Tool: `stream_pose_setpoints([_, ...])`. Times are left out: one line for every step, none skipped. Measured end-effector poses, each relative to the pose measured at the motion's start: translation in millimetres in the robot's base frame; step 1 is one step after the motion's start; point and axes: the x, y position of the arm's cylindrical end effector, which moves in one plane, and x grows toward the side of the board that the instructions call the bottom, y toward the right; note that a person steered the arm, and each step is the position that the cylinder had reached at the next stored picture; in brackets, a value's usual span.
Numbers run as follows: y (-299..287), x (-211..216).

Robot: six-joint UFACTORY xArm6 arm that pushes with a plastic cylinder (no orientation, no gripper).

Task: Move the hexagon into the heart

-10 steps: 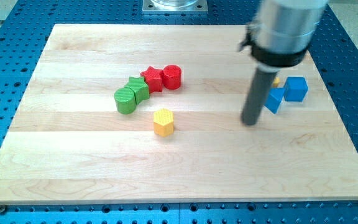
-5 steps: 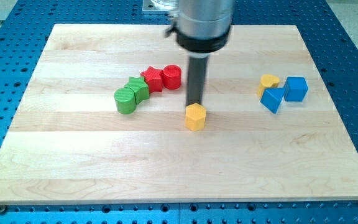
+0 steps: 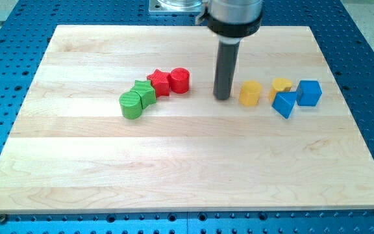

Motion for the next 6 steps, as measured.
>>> stream_pose_setpoints([17,20])
stream_pose_setpoints([56,37])
stream_pose_setpoints([29,59])
stream_pose_setpoints([41,67])
stream_pose_setpoints([77,67])
stream_pose_setpoints([78,83])
